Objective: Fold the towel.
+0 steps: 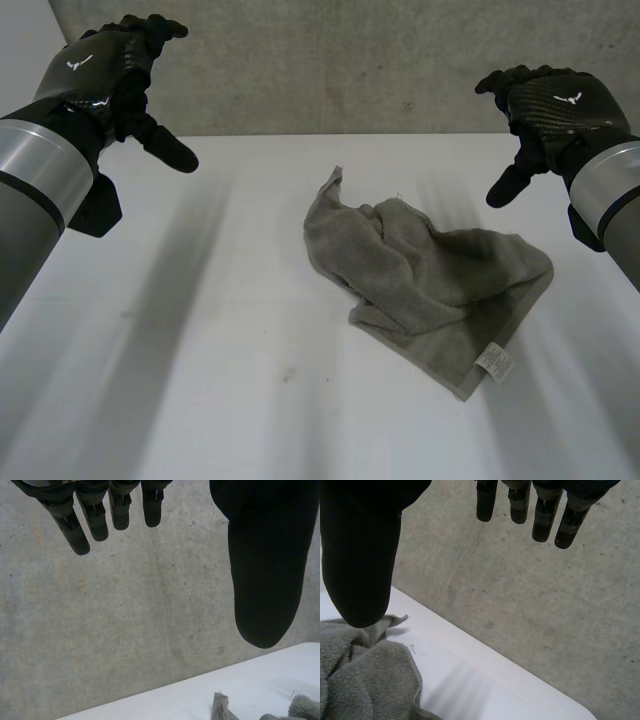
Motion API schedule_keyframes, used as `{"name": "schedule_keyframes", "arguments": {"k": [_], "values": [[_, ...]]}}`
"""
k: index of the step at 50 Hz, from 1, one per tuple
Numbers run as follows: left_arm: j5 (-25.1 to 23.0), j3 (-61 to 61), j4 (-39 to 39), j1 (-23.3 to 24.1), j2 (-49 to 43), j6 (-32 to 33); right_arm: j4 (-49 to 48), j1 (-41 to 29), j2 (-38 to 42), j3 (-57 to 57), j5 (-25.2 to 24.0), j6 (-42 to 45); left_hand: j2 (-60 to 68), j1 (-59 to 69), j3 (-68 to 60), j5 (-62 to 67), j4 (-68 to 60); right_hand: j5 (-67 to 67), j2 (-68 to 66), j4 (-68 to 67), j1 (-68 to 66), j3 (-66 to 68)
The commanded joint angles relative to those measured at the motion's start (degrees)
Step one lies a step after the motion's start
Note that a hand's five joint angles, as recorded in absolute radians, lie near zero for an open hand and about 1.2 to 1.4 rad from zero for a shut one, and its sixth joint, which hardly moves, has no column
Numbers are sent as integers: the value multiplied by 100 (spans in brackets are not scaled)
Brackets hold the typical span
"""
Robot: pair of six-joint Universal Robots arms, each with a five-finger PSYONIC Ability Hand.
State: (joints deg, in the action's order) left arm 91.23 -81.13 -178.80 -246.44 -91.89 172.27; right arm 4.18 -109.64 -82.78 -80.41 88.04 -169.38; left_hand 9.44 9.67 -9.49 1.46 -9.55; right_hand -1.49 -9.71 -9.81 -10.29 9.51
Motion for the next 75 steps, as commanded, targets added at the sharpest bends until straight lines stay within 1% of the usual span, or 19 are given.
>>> {"name": "schedule_keyframes", "arguments": {"k": [1, 9, 17, 27, 39, 42, 44, 45, 47, 48, 49, 50, 51, 52, 58, 61, 63, 67, 75], "values": [[-9, -35, -156, 26, -57, 17, 13, -31, 34, 25, -51, 36, 61, 37, -55, -142, -49, 149, -29, -19, 29, 49], [-510, -114, -560, 61, -857, 193, 294, -5, 342, 95, -7, 616, 397, 374, -392, 195, -386, 149, -29, -19, 29, 49], [-1266, 167, -911, 289, -2272, 1247, 584, 39, 693, -265, -51, 572, 431, 407, -425, 228, -419, 149, -29, -19, 29, 49], [-1599, 1396, -1675, 632, -4256, 1967, -794, -13, 1465, -1327, -587, -849, 717, 693, -711, 514, -705, -951, -1128, -1119, -1071, 1149], [-2074, 2672, -1694, 773, -5533, 2073, -1543, -207, 2460, -1451, -420, -1124, 1339, 1316, -1334, 1137, -1328, -1710, -1887, -1878, -1830, 1908], [-2083, 2918, -1667, 922, -5717, 2065, -1666, -216, 2495, -1425, -262, -1115, 1827, 1804, -1821, 1624, -1815, -2618, -2796, -2786, -2738, 2816], [-2083, 3058, -1694, 992, -5822, 2065, -1823, -216, 2495, -1399, -139, -1115, 2296, 2273, -2290, 2093, -2284, -4660, -4838, -4828, -4780, 4858], [-2083, 3059, -1694, 993, -5823, 2065, -1824, -216, 2495, -1399, -138, -1115, 2298, 2275, -2292, 2095, -2286, -4670, -4848, -4839, -4790, 4868], [-2083, 3112, -1694, 1010, -5858, 2065, -1877, -216, 2477, -1399, -112, -1115, 2887, 2863, -2881, 2684, -2875, -5562, -5739, -5730, -5682, 5760], [-2083, 3155, -1694, 1028, -5893, 2065, -1920, -216, 2434, -1407, -95, -1124, 3936, 3912, -3930, 3733, -3924, -6838, -7016, -7007, -6958, 7036], [-2066, 3182, -1685, 1036, -5893, 2073, -1964, -198, 2381, -1408, -86, -1133, 5195, 5172, -5190, 4993, -5184, -6851, -7028, -7019, -6971, 7049], [-2065, 3182, -1685, 1036, -5893, 2073, -1964, -198, 2381, -1408, -86, -1133, 5208, 5185, -5202, 5005, -5196, -6851, -7029, -7019, -6971, 7049], [-2022, 3191, -1694, 1054, -5858, 2073, -2008, -172, 2242, -1399, -86, -1141, 6723, 6700, -6718, 6521, -6712, -6851, -7029, -7019, -6971, 7049], [-2004, 3200, -1702, 1080, -5788, 2056, -2043, -163, 2023, -1390, -121, -1133, 7053, 7029, -7047, 6850, -7041, -6851, -7029, -7019, -6971, 7049], [-1855, 3173, -1685, 1089, -5164, 2047, -2017, -172, 1405, -1100, -174, -1036, 7056, 7033, -7051, 6854, -7045, -6851, -7029, -7019, -6971, 7049], [-1494, 3112, -1623, 1045, -4566, 2047, -1877, -189, 1133, -766, -253, -913, 7056, 7033, -7051, 6854, -7045, -6851, -7029, -7019, -6971, 7049], [-952, 2867, -1405, 966, -3814, 2047, -1448, -233, 975, -425, -462, -572, 7056, 7033, -7051, 6854, -7045, -6851, -7029, -7019, -6971, 7049], [-547, 2376, -1036, 835, -2970, 2064, -860, -242, 887, -47, -604, -150, 7056, 7033, -7051, 6854, -7045, -6851, -7029, -7019, -6971, 7049], [-580, 558, -95, 834, -1273, 2073, 1107, -295, 781, 823, -1025, 431, 7056, 7033, -7051, 6854, -7045, -6851, -7029, -7019, -6971, 7049]]}}
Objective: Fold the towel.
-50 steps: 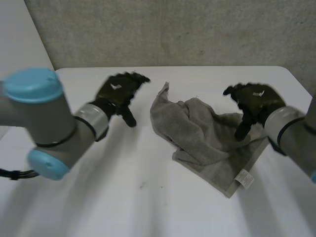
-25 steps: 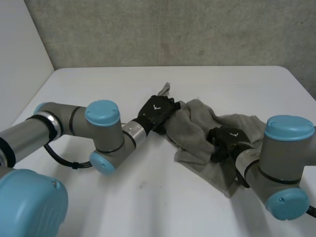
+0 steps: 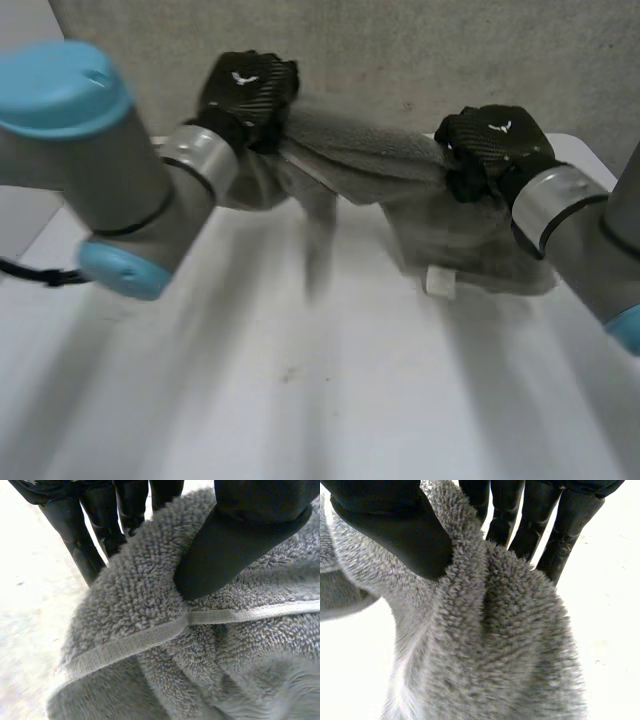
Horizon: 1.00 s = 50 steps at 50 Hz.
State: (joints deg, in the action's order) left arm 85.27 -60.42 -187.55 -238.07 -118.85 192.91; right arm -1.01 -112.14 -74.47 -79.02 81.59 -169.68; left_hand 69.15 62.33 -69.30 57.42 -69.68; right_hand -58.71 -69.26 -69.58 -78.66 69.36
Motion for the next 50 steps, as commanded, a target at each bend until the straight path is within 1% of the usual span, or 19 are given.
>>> {"name": "schedule_keyframes", "arguments": {"k": [1, 7, 10, 13, 15, 17, 18, 20, 22, 23, 26, 27, 28, 29, 30, 31, 36, 44, 50], "values": [[-19, -1856, 894, 15, 1739, 10, 2047, -45, -76, 852, -546, 489, 1085, 1767, -1070, 1258, -1032, -1129, -1074, -1042, -134, 1064], [-142, -2642, 1098, 50, 2454, 10, 2966, 8, -208, 1319, -969, 559, 1085, 1767, -1070, 1258, -1032, -1129, -1074, -1042, -134, 1064], [-142, -2932, 1062, 42, 2569, 1, 3229, -19, -41, 1592, -1128, 691, 1085, 1767, -1070, 1258, -1032, -1129, -1074, -1042, -134, 1064], [-142, -3064, 1036, -20, 2410, 10, 3273, -27, 512, 1811, -1092, 832, 1085, 1767, -1070, 1258, -1032, -1129, -1074, -1042, -134, 1064], [-133, -3055, 1010, -29, 2199, 10, 3300, -45, 1203, 2109, -1066, 963, 1085, 1767, -1070, 1258, -1032, -1129, -1074, -1042, -134, 1064], [-125, -2915, 870, -64, 1553, 10, 3300, -54, 1563, 2276, -1049, 1042, 1085, 1767, -1070, 1258, -1032, -1129, -1074, -1042, -134, 1064], [-125, -2914, 869, -64, 1549, 10, 3300, -54, 1567, 2277, -1048, 1042, 1085, 1767, -1070, 1258, -1032, -1129, -1074, -1042, -134, 1064], [-72, -2573, 589, -82, 841, 10, 3238, -97, 2310, 2714, -961, 1200, 1085, 1767, -1070, 1258, -1032, -1129, -1074, -1042, -134, 1064], [-63, -2389, 457, -82, 489, 10, 3221, -124, 2653, 3021, -847, 1270, 1085, 1767, -1070, 1258, -1032, -1129, -1074, -1042, -134, 1064], [-72, -2196, 360, -82, 155, 10, 3221, -133, 2996, 3372, -655, 1341, 1085, 1767, -1070, 1258, -1032, -686, -631, -598, 309, 620], [-81, -1992, 289, -82, -138, 10, 3186, -133, 3263, 3701, -424, 1368, 650, 1332, -635, 823, -597, -244, -189, -156, 751, 178], [-98, -1809, 228, -82, -373, 2, 3125, -133, 3437, 3919, -224, 1359, -666, 16, 681, -493, 719, 705, 760, 793, 1700, -771], [-98, -1807, 227, -82, -376, 1, 3037, -133, 3474, 4051, -66, 1315, -679, 3, 694, -506, 732, 2930, 2985, 3017, 3925, -2995], [-81, -1624, 201, -82, -532, -42, 2949, -124, 3448, 4053, 58, 1289, -2827, -2145, 2842, -2654, 2880, 5083, 5139, 5171, 6078, -5149], [-81, -1622, 201, -82, -534, -43, 2913, -124, 3370, 4000, 94, 1245, -2849, -2167, 2864, -2676, 2902, 5871, 5926, 5958, 6866, -5936], [-46, -1448, 201, -82, -604, -34, 2913, -124, 3369, 4000, 94, 1245, -5913, -5231, 5928, -5740, 5966, 5871, 5926, 5958, 6866, -5936], [-72, -1499, 192, -187, -349, -69, 2729, -124, 2569, 3262, 6, 1034, -5915, -5233, 5930, -5742, 5968, 5871, 5926, 5958, 6866, -5936], [-125, -2201, 166, -758, 388, -69, 1605, -159, 893, 700, -99, 1008, -5911, -5229, 5926, -5738, 5964, 5871, 5926, 5958, 6866, -5936], [-142, -2528, 166, -934, 530, -34, 1041, -221, 495, -430, -126, 963, -5860, -5178, 5875, -5687, 5913, 5871, 5926, 5958, 6866, -5936]]}}
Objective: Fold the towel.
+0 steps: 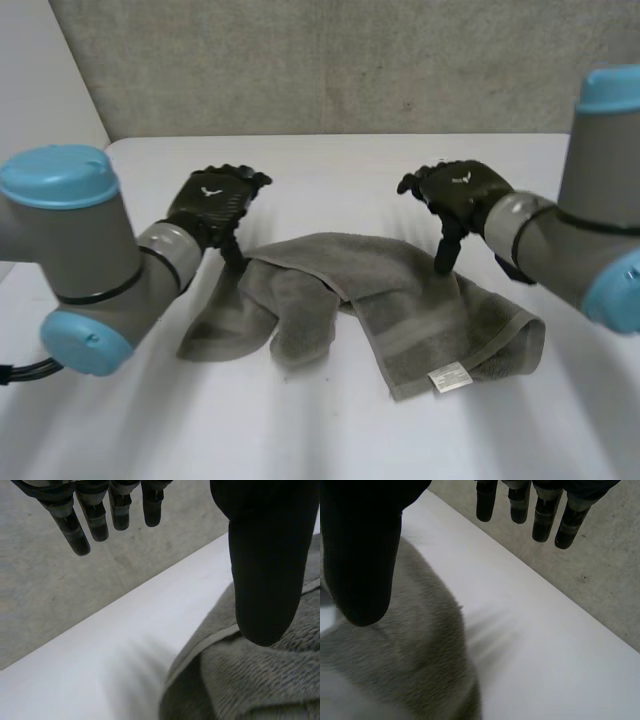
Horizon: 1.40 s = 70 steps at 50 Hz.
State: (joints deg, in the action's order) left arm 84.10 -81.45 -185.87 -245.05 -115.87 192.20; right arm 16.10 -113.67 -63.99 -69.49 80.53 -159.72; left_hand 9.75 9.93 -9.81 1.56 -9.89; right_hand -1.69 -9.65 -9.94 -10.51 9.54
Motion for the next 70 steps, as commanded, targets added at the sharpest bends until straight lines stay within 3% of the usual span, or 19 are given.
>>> {"name": "schedule_keyframes", "arguments": {"k": [1, 6, 15, 33, 50, 61, 70], "values": [[-17, -502, -11, -280, 232, 55, -783, -154, -588, -1679, -28, -32, 97, 78, -91, -84, -82, 111, -93, -64, -7, 104], [-8, -678, -98, -438, 145, 72, -1003, -348, -641, -2409, -46, -24, 265, 247, -259, 84, -251, -847, -1052, -1022, -965, 1063], [1, -820, -134, -693, -216, 55, -1863, -638, -817, -3491, -257, -24, 282, 264, -276, 101, -268, -865, -1070, -1040, -983, 1081], [19, -934, -283, -772, -190, -15, -3280, -683, -686, -4011, -213, 47, 198, 180, -192, 17, -184, -3488, -3693, -3664, -3606, 3704], [10, -1022, -283, -772, -137, -15, -2754, -682, -597, -3914, -222, 3, 198, 179, -192, 17, -184, -1909, -2114, -2084, -2027, 2124], [1, -1048, -283, -764, -128, -24, -2647, -682, -439, -3932, -274, -6, 198, 179, -192, 17, -184, -1824, -2029, -1999, -1942, 2040], [-8, -1066, -292, -764, -128, -24, -3016, -665, -334, -3897, -274, -6, 198, 179, -192, 17, -184, -2614, -2819, -2790, -2733, 2830]]}}
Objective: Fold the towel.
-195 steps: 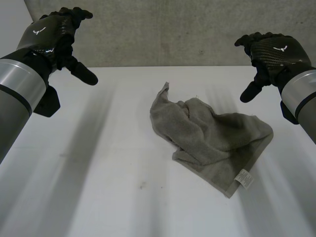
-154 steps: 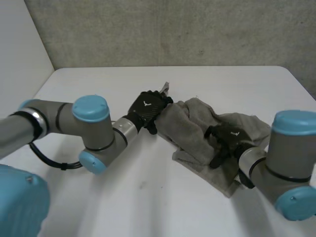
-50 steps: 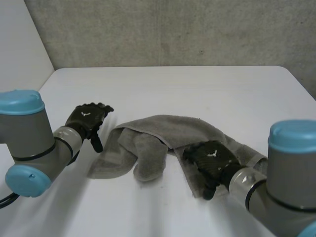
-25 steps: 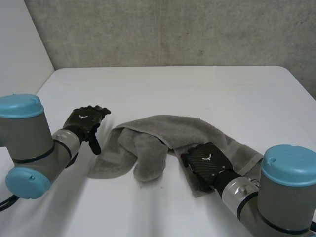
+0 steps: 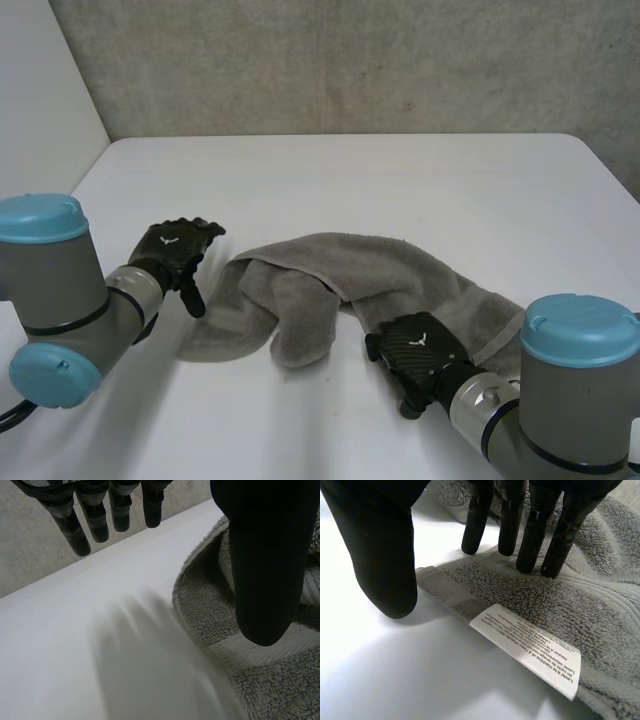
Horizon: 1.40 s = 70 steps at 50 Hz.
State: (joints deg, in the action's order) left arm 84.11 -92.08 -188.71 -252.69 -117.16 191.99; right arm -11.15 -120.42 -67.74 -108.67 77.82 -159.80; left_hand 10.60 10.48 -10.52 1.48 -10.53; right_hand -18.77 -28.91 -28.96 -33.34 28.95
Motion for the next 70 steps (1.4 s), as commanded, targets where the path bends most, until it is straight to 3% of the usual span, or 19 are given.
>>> {"name": "schedule_keyframes", "arguments": {"k": [1, 22, 25, 27, 41, 56, 70], "values": [[-9, -3, -8, 0, 0, -4, -360, 10, 59, 21, -3, 19, 96, 108, -104, 8, -103, -1007, -992, -988, -550, 989], [0, -12, -8, 9, 0, -4, -431, 168, 367, 425, 76, 90, 96, 108, -104, 8, -103, -1361, -1347, -1342, -904, 1343], [0, -21, 0, 9, 0, -4, -440, 238, 384, 478, 76, 134, 96, 108, -104, 8, -103, -2421, -2406, -2402, -1964, 2403], [0, -29, 0, 9, 0, 5, -458, 334, 349, 496, 102, 247, 96, 108, -104, 8, -103, -5110, -5095, -5091, -4653, 5092], [0, -258, -113, 9, 150, 5, -449, 1363, -670, 539, 111, 345, 113, 125, -121, 25, -120, -5123, -5109, -5104, -4666, 5105], [-35, -21, -378, 88, -193, 58, -18, 2136, -635, 671, 304, 2233, 248, 260, -255, 160, -255, -5123, -5109, -5104, -4666, 5105], [-88, 700, -360, 378, -932, 75, -291, 2444, -978, 671, 392, 1936, 1223, 1235, -1231, 1135, -1230, -5123, -5109, -5104, -4666, 5105]]}}
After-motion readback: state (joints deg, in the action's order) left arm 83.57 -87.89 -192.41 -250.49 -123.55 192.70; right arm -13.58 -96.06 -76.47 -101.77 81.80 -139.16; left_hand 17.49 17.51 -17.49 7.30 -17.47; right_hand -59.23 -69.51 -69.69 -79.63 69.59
